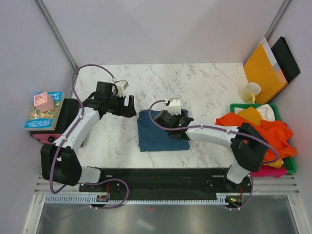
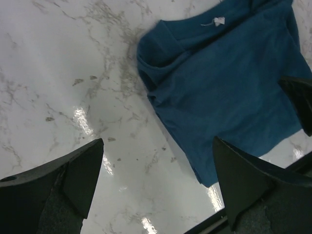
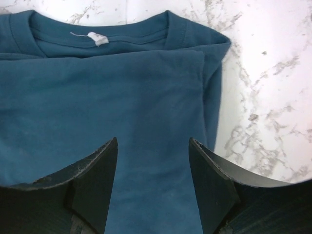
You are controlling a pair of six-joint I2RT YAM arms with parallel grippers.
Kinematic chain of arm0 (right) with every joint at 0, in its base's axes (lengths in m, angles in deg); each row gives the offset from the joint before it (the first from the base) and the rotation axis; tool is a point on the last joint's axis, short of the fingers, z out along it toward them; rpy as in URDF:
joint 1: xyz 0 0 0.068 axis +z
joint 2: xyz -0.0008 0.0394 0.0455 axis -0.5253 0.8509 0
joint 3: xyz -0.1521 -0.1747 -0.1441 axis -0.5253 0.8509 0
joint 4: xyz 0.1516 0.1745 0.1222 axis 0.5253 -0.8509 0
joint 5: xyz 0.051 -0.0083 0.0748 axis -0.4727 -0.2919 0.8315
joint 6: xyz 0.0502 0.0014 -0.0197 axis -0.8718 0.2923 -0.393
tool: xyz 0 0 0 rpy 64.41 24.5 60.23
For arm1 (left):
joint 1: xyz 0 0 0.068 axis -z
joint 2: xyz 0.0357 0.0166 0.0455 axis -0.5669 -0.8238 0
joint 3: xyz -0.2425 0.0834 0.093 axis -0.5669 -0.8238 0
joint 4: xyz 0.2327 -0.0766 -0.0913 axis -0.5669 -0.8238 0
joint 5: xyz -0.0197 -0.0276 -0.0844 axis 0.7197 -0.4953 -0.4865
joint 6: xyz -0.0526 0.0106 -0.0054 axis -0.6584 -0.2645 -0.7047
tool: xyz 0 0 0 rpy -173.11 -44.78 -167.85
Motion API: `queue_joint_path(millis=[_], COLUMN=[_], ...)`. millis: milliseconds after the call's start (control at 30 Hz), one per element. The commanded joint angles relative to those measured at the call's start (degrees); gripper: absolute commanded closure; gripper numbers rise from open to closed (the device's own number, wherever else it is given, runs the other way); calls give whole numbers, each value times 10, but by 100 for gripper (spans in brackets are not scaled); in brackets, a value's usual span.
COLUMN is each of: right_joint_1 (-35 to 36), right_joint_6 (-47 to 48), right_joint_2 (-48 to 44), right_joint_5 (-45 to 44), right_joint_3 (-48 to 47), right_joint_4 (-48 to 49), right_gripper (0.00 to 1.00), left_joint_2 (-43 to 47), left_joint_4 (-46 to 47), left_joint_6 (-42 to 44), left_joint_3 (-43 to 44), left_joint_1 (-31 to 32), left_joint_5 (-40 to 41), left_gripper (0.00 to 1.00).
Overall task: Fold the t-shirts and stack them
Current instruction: Fold the tshirt
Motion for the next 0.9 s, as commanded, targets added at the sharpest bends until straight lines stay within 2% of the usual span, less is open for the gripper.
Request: queue_joint_path(millis=[0, 100, 167, 300, 467, 633, 867], right_joint_1=[2, 2, 1, 0, -7, -24, -36], right_joint_6=[-1, -10, -20, -46, -77, -105, -142], right_joint_2=[27, 52, 70, 96, 125, 157, 169], right_joint_5=[29, 36, 39, 43, 58, 73, 81], right_joint_3=[-1, -9, -18, -28, -42, -56, -63], right_joint_4=[56, 64, 64, 68, 66, 48, 46], right_gripper=[32, 33, 32, 33, 33, 32, 33], left_joint_2=[10, -19, -34, -64, -126, -151, -216], left_joint_4=[-123, -154, -169, -168, -140, -97, -45], left_joint_6=[20, 16, 28, 26, 8, -48, -97], left_joint_3=[65, 87, 88, 60, 22, 9, 8], left_joint_1=[13, 13, 13, 13, 13, 13, 13], left_joint_5=[-64, -86, -136, -147, -177, -171, -178], left_gripper=[0, 0, 0, 0, 4, 0, 2])
